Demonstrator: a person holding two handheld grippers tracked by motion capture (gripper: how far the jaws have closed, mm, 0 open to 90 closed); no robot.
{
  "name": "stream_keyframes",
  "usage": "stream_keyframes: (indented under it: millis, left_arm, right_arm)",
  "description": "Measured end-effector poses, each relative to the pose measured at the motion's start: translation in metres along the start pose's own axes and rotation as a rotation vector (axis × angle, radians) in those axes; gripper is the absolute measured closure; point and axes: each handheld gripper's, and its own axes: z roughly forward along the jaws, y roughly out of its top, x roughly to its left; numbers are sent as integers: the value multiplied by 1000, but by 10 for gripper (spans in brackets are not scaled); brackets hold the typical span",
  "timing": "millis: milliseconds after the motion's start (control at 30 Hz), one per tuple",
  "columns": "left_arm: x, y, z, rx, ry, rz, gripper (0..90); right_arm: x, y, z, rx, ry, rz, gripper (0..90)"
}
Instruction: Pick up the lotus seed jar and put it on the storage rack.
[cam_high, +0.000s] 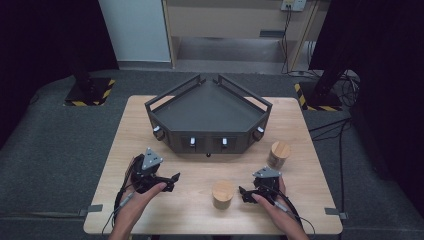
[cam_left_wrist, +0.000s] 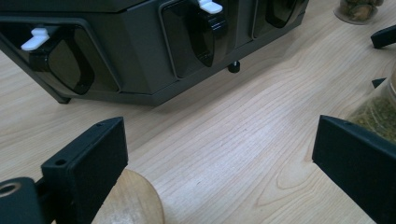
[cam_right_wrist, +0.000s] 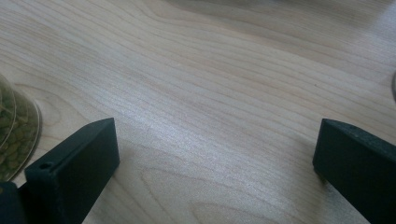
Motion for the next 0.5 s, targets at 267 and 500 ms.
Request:
stream_keyframes:
  millis: [267,500]
  left_arm:
    - [7,-2,-5,-4,10,-6,24]
    - [13,-5,-8,-11,19,-18,24]
  right_arm:
    - [0,0,0,0,-1,1,5]
    - [1,0,0,0,-2,1,5]
